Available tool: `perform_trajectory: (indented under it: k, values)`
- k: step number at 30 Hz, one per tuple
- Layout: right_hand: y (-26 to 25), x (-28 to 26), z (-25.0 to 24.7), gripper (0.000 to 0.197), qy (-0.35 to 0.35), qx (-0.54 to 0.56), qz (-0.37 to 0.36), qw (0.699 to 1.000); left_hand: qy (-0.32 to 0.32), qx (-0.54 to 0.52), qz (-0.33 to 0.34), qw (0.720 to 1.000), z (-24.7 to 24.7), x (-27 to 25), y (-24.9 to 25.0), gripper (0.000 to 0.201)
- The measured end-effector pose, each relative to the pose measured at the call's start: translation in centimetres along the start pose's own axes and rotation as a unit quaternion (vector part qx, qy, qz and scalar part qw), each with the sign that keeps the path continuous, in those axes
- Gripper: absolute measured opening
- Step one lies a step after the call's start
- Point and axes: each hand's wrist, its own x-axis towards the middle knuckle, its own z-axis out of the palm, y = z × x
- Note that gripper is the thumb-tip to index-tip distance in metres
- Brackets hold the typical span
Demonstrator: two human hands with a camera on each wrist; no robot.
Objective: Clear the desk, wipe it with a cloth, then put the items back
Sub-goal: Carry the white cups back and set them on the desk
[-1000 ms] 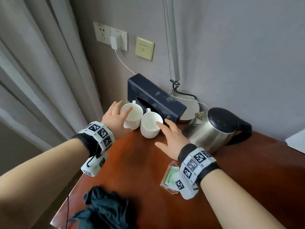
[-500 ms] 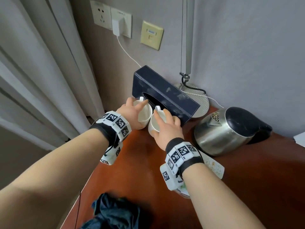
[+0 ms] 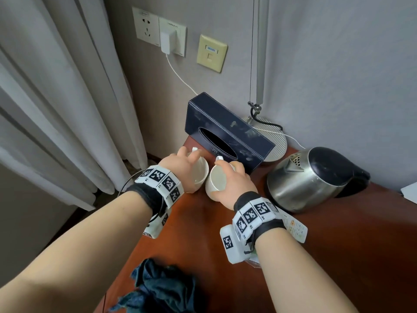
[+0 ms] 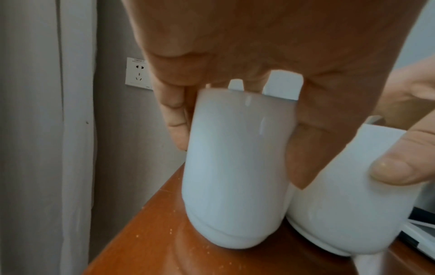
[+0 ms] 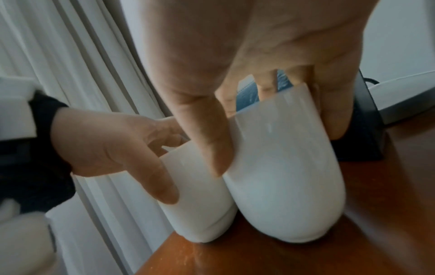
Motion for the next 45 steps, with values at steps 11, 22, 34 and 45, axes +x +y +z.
perform_trajectory:
  k: [11,22,34,45]
  values:
    - [3.5,-6.1,-5.6,0.09,0.039,0.058,-0.058,0.996,0.074,-0.038,-0.022,0.996,-2.6,-6.0,3.4,0.084]
    - [17.7,-21.3,-11.3,0.086,0.114,0.045,-0.064,0.99,0.092,-0.038,0.108,0.989,-0.4,-14.8,20.2,0.088]
    - [39.4,-38.5,-13.3,0.087,0.119,-0.012,0.039,0.992,0.053,-0.028,0.282,0.957,6.8,-21.5,42.2,0.091]
    - [51.4,-41.9,-14.9,0.088,0.109,0.016,0.124,0.986,0.023,0.039,0.365,0.93,10.5,-19.0,53.9,0.089]
